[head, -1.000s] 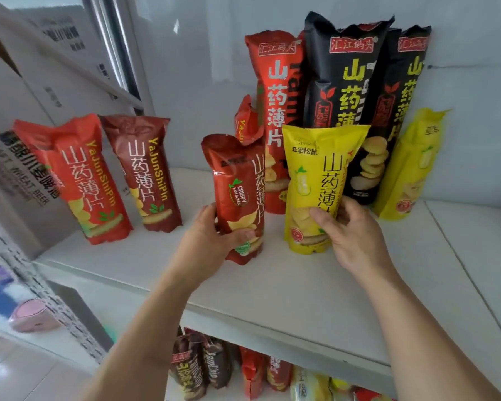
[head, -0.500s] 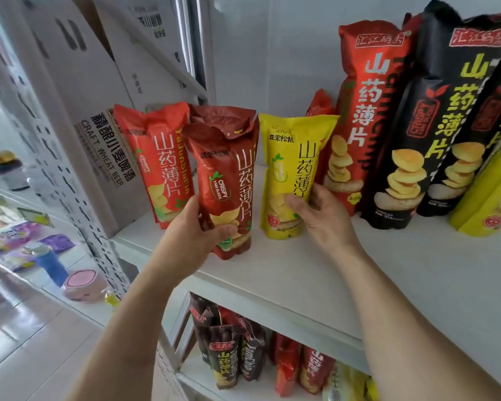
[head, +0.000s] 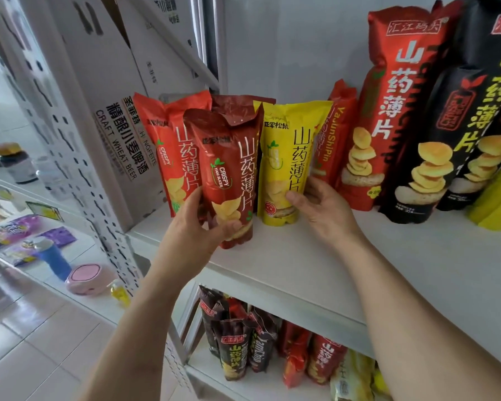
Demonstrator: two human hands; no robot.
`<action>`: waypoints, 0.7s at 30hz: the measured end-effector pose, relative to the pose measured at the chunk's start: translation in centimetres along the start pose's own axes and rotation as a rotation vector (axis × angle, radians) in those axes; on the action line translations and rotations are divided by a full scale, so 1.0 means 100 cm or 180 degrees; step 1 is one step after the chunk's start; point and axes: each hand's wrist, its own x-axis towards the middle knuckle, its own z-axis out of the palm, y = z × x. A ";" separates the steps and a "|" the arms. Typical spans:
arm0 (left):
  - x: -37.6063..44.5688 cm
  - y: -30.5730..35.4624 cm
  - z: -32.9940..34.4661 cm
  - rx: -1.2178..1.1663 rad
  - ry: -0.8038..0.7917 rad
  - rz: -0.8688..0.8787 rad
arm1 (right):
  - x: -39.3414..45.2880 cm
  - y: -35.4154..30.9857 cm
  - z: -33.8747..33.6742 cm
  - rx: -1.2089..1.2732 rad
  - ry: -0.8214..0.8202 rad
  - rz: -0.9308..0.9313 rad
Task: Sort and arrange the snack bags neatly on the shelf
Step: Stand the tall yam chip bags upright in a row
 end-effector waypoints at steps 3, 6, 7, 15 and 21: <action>-0.015 -0.005 0.010 -0.0108 0.0571 0.0045 | -0.011 0.002 -0.007 -0.0498 0.0120 0.0083; -0.038 -0.009 0.026 0.0464 0.1517 0.0434 | -0.019 0.007 -0.018 -0.0987 0.0229 0.0015; -0.045 -0.008 0.034 0.0686 0.1702 0.0597 | -0.022 0.007 -0.023 -0.1140 0.0220 -0.0052; -0.055 0.046 0.120 0.1324 0.1350 0.2049 | -0.049 0.001 -0.101 -0.2126 0.0093 -0.0551; -0.043 0.113 0.192 0.1197 0.0728 0.2106 | -0.065 0.010 -0.181 -0.2023 0.0669 -0.0521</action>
